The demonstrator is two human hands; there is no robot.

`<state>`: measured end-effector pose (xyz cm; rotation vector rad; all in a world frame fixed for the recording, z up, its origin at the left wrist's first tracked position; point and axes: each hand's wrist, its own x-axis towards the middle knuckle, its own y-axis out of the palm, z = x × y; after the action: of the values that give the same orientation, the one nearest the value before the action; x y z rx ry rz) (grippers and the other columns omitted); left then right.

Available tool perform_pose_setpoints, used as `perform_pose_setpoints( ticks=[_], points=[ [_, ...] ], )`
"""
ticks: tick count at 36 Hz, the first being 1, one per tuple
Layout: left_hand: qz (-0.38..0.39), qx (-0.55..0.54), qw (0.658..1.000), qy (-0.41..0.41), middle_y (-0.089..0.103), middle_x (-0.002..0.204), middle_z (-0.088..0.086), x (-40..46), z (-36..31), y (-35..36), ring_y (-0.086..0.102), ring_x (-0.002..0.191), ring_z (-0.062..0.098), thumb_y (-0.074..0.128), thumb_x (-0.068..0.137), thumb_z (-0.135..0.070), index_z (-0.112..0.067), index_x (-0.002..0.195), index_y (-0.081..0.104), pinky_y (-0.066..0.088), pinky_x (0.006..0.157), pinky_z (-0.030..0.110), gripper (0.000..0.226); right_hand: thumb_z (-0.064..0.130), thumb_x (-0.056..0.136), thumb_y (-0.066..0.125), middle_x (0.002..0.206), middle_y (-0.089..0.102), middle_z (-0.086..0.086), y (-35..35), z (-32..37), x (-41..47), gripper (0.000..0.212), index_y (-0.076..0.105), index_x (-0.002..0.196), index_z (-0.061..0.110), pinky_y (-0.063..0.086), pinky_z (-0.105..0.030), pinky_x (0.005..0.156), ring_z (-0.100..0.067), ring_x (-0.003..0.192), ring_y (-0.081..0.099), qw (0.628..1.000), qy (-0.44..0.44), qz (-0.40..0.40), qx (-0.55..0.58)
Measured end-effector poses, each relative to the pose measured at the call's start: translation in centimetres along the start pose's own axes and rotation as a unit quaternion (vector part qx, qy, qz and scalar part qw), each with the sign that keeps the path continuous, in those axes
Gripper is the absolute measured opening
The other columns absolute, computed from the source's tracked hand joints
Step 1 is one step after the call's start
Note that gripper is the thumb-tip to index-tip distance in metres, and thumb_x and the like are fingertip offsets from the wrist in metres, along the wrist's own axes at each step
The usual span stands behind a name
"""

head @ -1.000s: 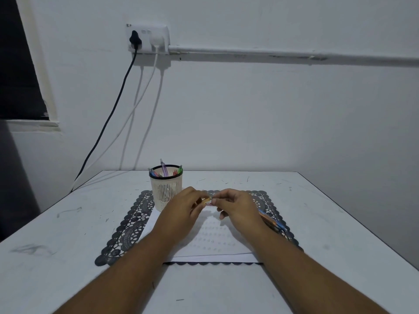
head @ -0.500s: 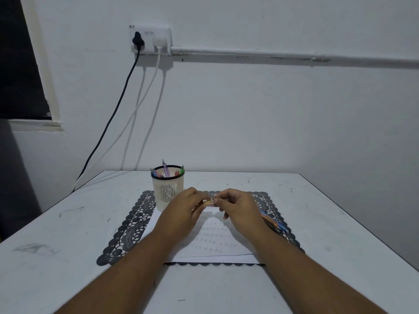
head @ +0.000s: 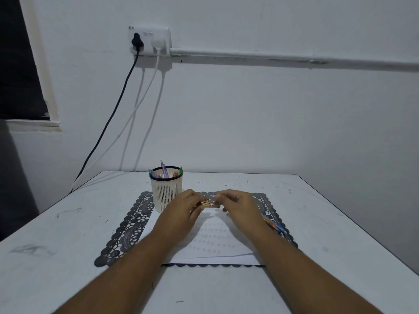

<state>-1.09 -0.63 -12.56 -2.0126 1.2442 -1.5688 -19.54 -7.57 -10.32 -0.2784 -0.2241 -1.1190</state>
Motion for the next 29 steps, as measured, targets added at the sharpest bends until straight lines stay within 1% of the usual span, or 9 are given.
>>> perform_pose_setpoints(
  ticks=[4, 6, 9, 14, 18, 21, 24, 26, 29],
  points=[
    [0.039, 0.035, 0.998, -0.024, 0.060, 0.106, -0.010, -0.1, 0.1, 0.3, 0.055, 0.097, 0.009, 0.062, 0.100, -0.019, -0.024, 0.121, 0.072, 0.048, 0.086, 0.031, 0.023, 0.020, 0.102, 0.061, 0.093, 0.076, 0.005, -1.9, -2.3, 1.9, 0.015, 0.075, 0.104, 0.025, 0.051, -0.018, 0.069, -0.009, 0.083, 0.070, 0.981, -0.012, -0.088, -0.174],
    [0.060, 0.047, 0.997, -0.030, 0.060, 0.105, -0.013, -0.4, 0.2, 0.5, 0.055, 0.097, 0.007, 0.061, 0.101, -0.022, -0.027, 0.117, 0.073, 0.049, 0.086, 0.031, 0.021, 0.023, 0.102, 0.059, 0.102, 0.076, 0.005, -2.2, -3.6, 2.2, 0.019, 0.074, 0.112, 0.026, 0.056, -0.032, 0.083, -0.013, 0.090, 0.070, 0.958, 0.006, -0.064, -0.280],
    [0.076, 0.059, 0.994, -0.045, 0.058, 0.101, -0.016, -0.7, 0.3, 0.7, 0.054, 0.095, 0.006, 0.059, 0.102, -0.029, -0.031, 0.113, 0.074, 0.050, 0.085, 0.033, 0.018, 0.024, 0.103, 0.058, 0.123, 0.071, -0.001, -2.1, -4.3, 2.3, 0.029, 0.070, 0.129, 0.021, 0.049, -0.032, 0.095, -0.019, 0.107, 0.065, 0.917, 0.044, 0.007, -0.396],
    [0.072, 0.063, 0.994, -0.058, 0.058, 0.098, -0.017, -0.6, 0.1, 0.7, 0.054, 0.093, 0.006, 0.061, 0.100, -0.027, -0.032, 0.109, 0.074, 0.051, 0.083, 0.031, 0.017, 0.011, 0.100, 0.049, 0.091, 0.056, -0.002, -1.3, -4.3, 2.8, 0.030, 0.060, 0.072, 0.013, 0.034, -0.030, 0.062, -0.022, 0.083, 0.058, 0.858, 0.007, 0.056, -0.511],
    [0.079, 0.062, 0.993, -0.063, 0.059, 0.100, -0.015, -0.6, 0.1, 0.6, 0.054, 0.094, 0.006, 0.060, 0.100, -0.026, -0.031, 0.111, 0.073, 0.051, 0.084, 0.032, 0.018, -0.007, 0.077, 0.058, 0.065, 0.044, -0.003, -0.9, -3.8, 3.4, 0.035, 0.044, 0.058, 0.018, 0.023, -0.025, 0.046, -0.017, 0.055, 0.039, 0.824, 0.006, 0.060, -0.564],
    [0.084, 0.060, 0.993, -0.062, 0.058, 0.097, -0.016, -0.5, 0.2, 0.6, 0.054, 0.093, 0.007, 0.060, 0.100, -0.024, -0.031, 0.111, 0.074, 0.050, 0.082, 0.031, 0.019, -0.008, 0.072, 0.053, 0.060, 0.033, -0.005, -0.7, -3.8, 3.1, 0.035, 0.038, 0.058, 0.020, 0.024, -0.029, 0.048, -0.019, 0.054, 0.030, 0.832, 0.005, 0.045, -0.553],
    [0.081, 0.055, 0.993, -0.062, 0.057, 0.094, -0.019, -0.5, 0.3, 0.7, 0.055, 0.091, 0.007, 0.062, 0.100, -0.027, -0.033, 0.107, 0.074, 0.048, 0.078, 0.029, 0.015, 0.003, 0.088, 0.053, 0.073, 0.055, -0.012, -0.9, -3.7, 2.6, 0.020, 0.063, 0.075, 0.016, 0.034, -0.031, 0.058, -0.018, 0.064, 0.046, 0.871, 0.007, 0.011, -0.491],
    [0.077, 0.049, 0.994, -0.058, 0.055, 0.090, -0.020, -0.5, 0.5, 0.7, 0.054, 0.089, 0.006, 0.062, 0.100, -0.028, -0.033, 0.103, 0.074, 0.044, 0.073, 0.026, 0.014, 0.013, 0.099, 0.056, 0.085, 0.066, 0.001, -1.0, -3.6, 2.3, 0.017, 0.068, 0.090, 0.021, 0.043, -0.032, 0.065, -0.015, 0.077, 0.059, 0.913, -0.011, -0.013, -0.408],
    [0.064, 0.047, 0.996, -0.050, 0.056, 0.093, -0.019, -0.3, 0.5, 0.6, 0.055, 0.091, 0.006, 0.059, 0.100, -0.023, -0.031, 0.107, 0.074, 0.046, 0.078, 0.029, 0.018, 0.012, 0.097, 0.069, 0.079, 0.071, 0.006, -0.4, -3.4, 1.6, 0.021, 0.076, 0.082, 0.025, 0.055, -0.039, 0.071, -0.023, 0.078, 0.067, 0.985, 0.010, -0.002, -0.172]
  ],
)
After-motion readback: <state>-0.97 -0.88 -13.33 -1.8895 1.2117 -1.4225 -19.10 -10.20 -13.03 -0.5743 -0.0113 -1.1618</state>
